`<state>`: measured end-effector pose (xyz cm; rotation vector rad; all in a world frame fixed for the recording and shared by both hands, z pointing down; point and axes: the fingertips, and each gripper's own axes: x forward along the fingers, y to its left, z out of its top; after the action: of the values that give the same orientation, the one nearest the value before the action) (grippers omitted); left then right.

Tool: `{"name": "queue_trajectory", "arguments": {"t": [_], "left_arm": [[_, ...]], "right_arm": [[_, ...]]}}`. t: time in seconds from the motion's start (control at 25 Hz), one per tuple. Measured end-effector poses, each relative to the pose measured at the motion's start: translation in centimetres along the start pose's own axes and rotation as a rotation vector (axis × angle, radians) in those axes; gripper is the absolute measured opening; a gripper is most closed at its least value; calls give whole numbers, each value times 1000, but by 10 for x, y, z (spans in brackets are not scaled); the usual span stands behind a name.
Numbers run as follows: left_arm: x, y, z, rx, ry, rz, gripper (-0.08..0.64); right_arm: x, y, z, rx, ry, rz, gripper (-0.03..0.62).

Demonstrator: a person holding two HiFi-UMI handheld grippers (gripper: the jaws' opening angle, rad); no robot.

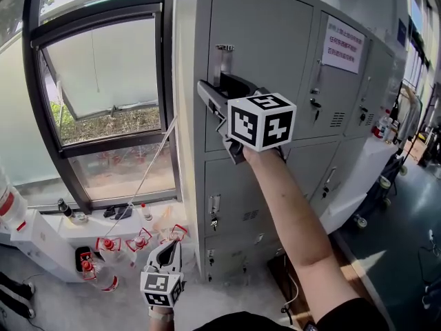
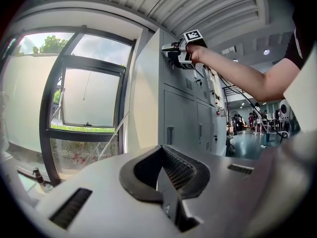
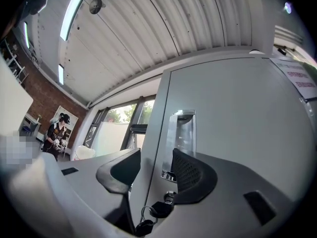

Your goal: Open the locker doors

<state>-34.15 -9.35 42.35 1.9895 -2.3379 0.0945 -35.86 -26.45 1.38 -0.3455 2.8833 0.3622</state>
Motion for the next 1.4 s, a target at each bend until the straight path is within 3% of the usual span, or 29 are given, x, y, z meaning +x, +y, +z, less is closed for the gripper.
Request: {"name": "queue_trajectory", "arguments": {"t": [0.28, 0.88, 1.4], "left_arm": [[-15, 8, -12, -31, 13, -8, 17], [-48, -3, -26, -32, 22, -116, 17], [-24, -83, -22, 23, 29, -290, 17]], "right_arm": [[-3, 2, 1, 56, -24, -22, 210], [-52, 8, 15, -58, 4, -149, 149], [-136, 9, 33, -88, -33, -149, 163]]}}
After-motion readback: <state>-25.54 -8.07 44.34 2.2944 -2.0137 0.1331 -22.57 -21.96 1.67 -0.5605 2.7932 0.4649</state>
